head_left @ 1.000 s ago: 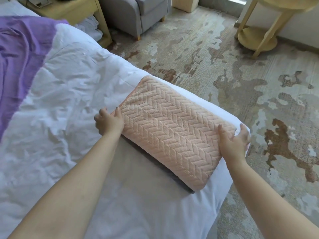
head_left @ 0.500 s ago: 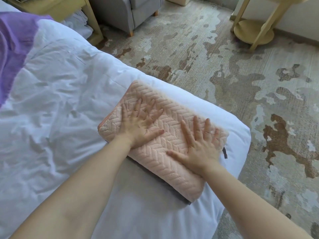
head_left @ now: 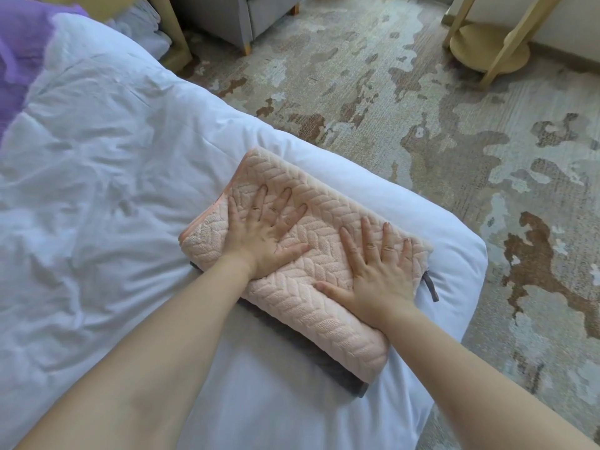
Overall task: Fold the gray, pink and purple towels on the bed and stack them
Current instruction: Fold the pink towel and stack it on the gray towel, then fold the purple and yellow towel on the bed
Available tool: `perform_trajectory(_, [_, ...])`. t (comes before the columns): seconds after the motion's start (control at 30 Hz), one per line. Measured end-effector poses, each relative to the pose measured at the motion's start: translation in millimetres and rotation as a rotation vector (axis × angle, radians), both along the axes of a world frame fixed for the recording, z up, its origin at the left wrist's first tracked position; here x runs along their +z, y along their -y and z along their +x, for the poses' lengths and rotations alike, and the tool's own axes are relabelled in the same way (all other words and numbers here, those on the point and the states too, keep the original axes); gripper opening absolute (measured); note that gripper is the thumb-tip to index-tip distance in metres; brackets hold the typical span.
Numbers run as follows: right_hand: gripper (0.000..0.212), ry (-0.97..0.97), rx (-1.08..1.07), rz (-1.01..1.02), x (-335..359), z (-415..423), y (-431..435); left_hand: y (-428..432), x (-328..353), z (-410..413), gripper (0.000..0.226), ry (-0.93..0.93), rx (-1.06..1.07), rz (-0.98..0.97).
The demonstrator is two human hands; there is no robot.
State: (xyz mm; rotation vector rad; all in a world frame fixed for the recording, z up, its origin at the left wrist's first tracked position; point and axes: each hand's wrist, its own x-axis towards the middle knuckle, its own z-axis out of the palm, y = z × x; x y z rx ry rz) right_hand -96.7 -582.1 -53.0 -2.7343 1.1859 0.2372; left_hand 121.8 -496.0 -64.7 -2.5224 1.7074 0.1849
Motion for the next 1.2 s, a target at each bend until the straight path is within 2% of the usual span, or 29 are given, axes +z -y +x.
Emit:
perform_trajectory(0.17, [0.107,-0.078,0.002,0.141,18.6,0.6,7.1,-0.7,26.0,-4.2,0.075,-0.041,0.001,0.143])
perform_trajectory(0.27, [0.104,-0.054,-0.006,0.197,44.0,-3.0,4.9,-9.7,54.1,-9.5,0.069,-0.143,0.007,0.165])
perform_trajectory(0.33, [0.094,0.001,-0.003,0.177,61.8,-6.6,-4.1,-25.6,72.3,-12.4,0.061,-0.229,0.041,0.071])
perform_trajectory(0.5, [0.059,0.187,0.156,0.147,101.2,18.5,-46.2,-111.5,114.3,-9.5,0.047,-0.280,0.238,-0.439])
perform_trajectory(0.57, [0.039,0.261,0.318,0.116,114.2,42.6,-71.7,-160.5,120.2,-3.6,0.041,-0.251,0.369,-0.532])
perform_trajectory(0.63, [0.029,0.347,0.469,0.105,115.7,68.3,-97.8,-213.0,116.1,5.6,0.044,-0.225,0.515,-0.530])
perform_trajectory(0.8, [0.035,0.265,0.612,0.327,71.7,126.4,-174.7,-361.8,81.7,20.4,0.033,-0.122,0.946,-0.440])
perform_trajectory(0.93, [0.044,0.198,0.654,0.407,28.9,169.9,-242.8,-460.1,52.6,17.4,0.047,-0.057,1.249,-0.303])
perform_trajectory(1.1, [0.061,0.154,0.761,0.334,-15.7,217.8,-312.1,-538.2,22.8,27.1,0.066,0.033,1.502,-0.258])
perform_trajectory(1.2, [0.064,0.105,0.817,0.281,-42.2,236.6,-341.3,-572.1,2.0,46.0,0.072,0.016,1.617,-0.235])
